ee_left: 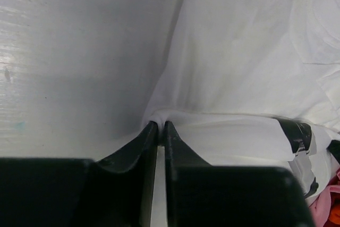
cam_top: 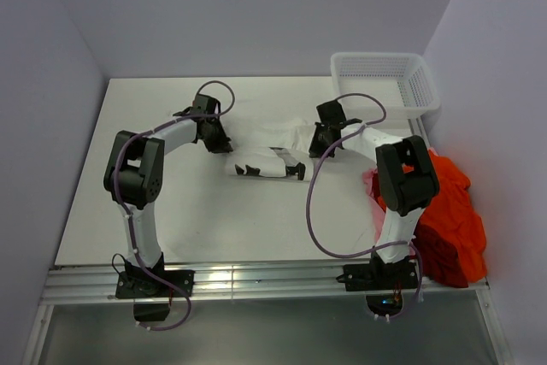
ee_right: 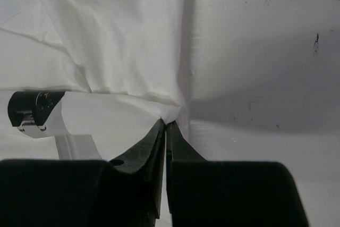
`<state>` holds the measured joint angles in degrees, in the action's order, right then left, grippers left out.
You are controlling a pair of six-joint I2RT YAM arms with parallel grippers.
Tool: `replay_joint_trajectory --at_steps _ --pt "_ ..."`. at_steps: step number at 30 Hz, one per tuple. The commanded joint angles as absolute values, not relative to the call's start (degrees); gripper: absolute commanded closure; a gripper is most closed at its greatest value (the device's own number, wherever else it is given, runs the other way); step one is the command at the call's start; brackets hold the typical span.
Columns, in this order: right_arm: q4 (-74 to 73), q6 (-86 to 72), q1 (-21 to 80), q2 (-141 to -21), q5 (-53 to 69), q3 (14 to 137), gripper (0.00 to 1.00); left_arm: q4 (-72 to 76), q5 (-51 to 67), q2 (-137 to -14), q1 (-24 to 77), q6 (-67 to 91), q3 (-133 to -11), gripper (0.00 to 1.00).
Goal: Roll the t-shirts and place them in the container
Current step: Roll the tshirt
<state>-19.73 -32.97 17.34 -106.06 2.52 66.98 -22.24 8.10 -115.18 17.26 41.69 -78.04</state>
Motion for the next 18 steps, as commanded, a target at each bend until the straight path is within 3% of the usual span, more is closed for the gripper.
replay_joint_trajectory --at_steps 1,2,3,6,8,15,18 --pt "-22.41 -31.29 16.26 -103.01 -2.82 66.88 0.92 -25.22 1.93 -113.29 16.61 40.96 -76.99 0.79" --pt "-22.67 -31.20 16.26 -102.83 -2.64 67.06 0.90 -25.75 1.93 -112.94 16.61 40.78 -77.25 0.76" --pt "-22.68 -31.20 16.26 -102.40 -2.29 67.15 0.74 -25.84 2.37 -112.77 16.61 40.61 -77.69 0.72" --pt "-22.67 -31.03 16.26 -100.91 -1.32 67.93 0.54 -25.93 3.33 -111.27 16.52 40.08 -78.31 0.58" --pt "-23.29 -30.85 16.26 -99.76 -1.23 68.47 0.48 -26.45 3.60 -109.87 16.61 39.47 -78.84 0.53" --pt "-21.63 -31.02 16.26 -91.86 -0.27 66.63 0.46 -29.00 2.02 -103.98 15.82 37.79 -80.68 0.32" --pt "-18.82 -31.38 16.43 -87.65 4.28 63.21 0.51 -27.70 2.80 -99.77 15.82 37.97 -78.42 0.30"
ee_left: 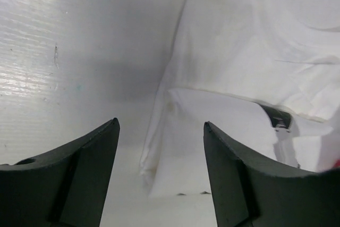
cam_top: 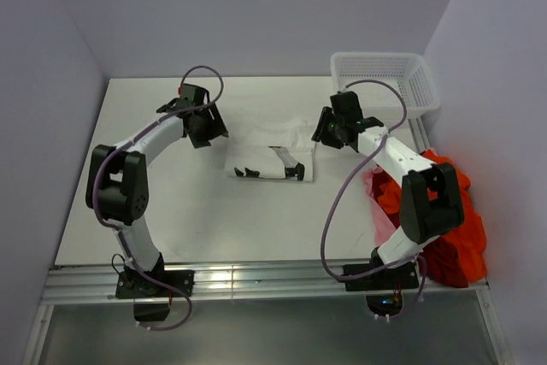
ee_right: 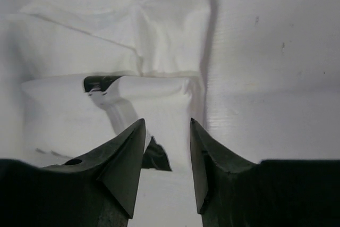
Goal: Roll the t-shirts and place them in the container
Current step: Roll the tshirt
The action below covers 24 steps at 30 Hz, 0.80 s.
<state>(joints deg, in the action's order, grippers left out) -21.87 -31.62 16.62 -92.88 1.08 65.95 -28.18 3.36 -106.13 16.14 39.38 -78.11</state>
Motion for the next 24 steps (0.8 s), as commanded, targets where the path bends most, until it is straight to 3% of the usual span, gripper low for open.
replay_joint_trajectory --at_steps 1,5,11,20,24 --pt "-16.55 -31.55 16.35 -86.93 6.22 62.41 0.54 -25.34 4.29 -98.45 15.91 38.06 -77.27 0.30" --pt "-13.54 -32.96 17.75 -87.36 13.88 61.96 0.73 -22.94 7.20 -94.57 17.84 38.85 -75.32 0.31" --pt "-2.39 -38.22 19.42 -91.84 28.55 59.42 1.00 -13.90 25.04 -96.85 19.77 41.04 -72.86 0.40" --pt "10.45 -43.24 19.51 -101.86 35.77 54.50 1.00 -7.48 33.03 -104.13 21.88 42.80 -69.53 0.41" --pt "13.97 -44.82 19.51 -105.99 35.95 51.95 1.00 -8.17 30.68 -108.45 21.88 41.66 -67.59 0.42"
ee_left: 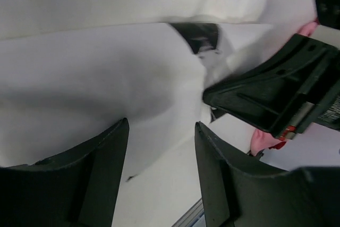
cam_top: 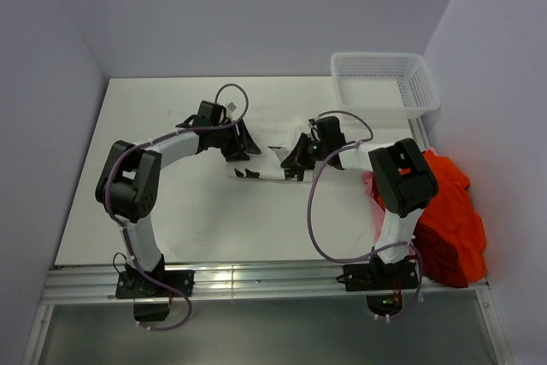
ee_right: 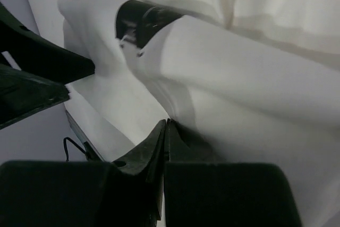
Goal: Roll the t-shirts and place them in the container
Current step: Roll the tshirt
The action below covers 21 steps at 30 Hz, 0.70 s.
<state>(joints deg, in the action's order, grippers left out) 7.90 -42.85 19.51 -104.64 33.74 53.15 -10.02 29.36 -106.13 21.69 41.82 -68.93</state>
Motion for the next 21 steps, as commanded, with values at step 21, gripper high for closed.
replay_joint_trajectory --at_steps 21 --pt "9.66 -43.94 18.81 -101.52 35.41 53.96 1.00 -13.36 22.94 -103.72 22.32 40.60 -68.99 0.40"
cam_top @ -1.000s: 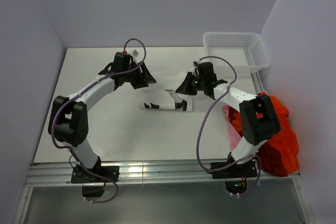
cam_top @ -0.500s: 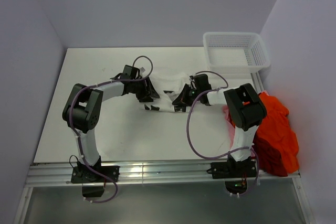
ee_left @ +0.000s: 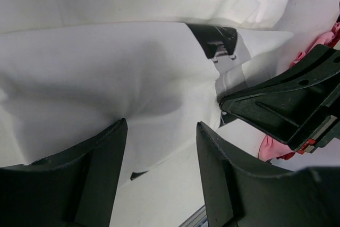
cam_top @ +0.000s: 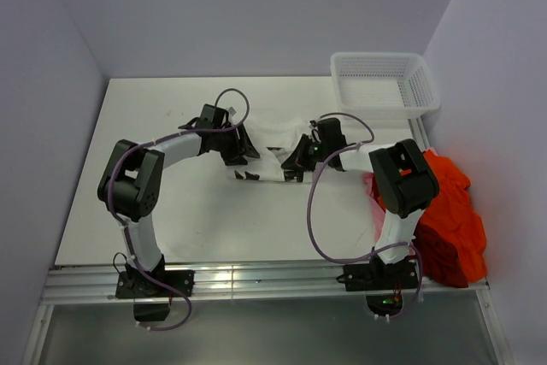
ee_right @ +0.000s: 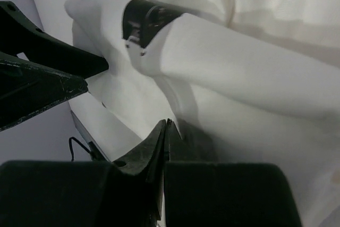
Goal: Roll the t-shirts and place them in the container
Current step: Roll the tshirt
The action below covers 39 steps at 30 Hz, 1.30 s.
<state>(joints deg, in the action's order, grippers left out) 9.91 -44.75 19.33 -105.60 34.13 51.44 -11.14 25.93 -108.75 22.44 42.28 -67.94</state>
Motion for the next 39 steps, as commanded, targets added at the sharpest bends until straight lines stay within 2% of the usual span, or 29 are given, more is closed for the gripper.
replay_joint_trajectory --at_steps 1,11,15,22,27,32,36,39 --pt "10.10 -44.55 18.90 -101.17 36.03 54.05 1.00 -13.45 23.20 -101.88 22.32 40.78 -68.99 0.39" --pt "17.83 -51.06 23.02 -106.34 41.48 58.71 1.00 -12.75 23.28 -88.08 20.57 45.44 -64.43 0.38" --pt "25.47 -55.45 24.17 -110.64 44.12 60.03 1.00 -13.18 24.52 -84.21 17.32 45.36 -62.75 0.38" --pt "24.87 -58.27 23.56 -119.78 40.08 63.02 1.00 -14.07 24.79 -82.62 16.61 44.30 -61.18 0.37" --pt "28.21 -60.37 23.03 -123.66 41.92 63.37 1.00 -12.40 25.31 -83.67 16.61 44.12 -59.15 0.38" --pt "26.57 -59.77 23.03 -120.51 43.95 65.56 1.00 -10.90 25.23 -83.85 16.61 44.56 -57.66 0.38" --pt "22.24 -55.82 23.12 -113.32 43.24 66.27 0.93 -11.16 24.26 -82.45 16.61 44.03 -56.96 0.38" --pt "21.80 -54.76 23.03 -107.69 42.45 63.20 0.92 -9.76 25.05 -81.48 16.61 44.47 -55.29 0.37"
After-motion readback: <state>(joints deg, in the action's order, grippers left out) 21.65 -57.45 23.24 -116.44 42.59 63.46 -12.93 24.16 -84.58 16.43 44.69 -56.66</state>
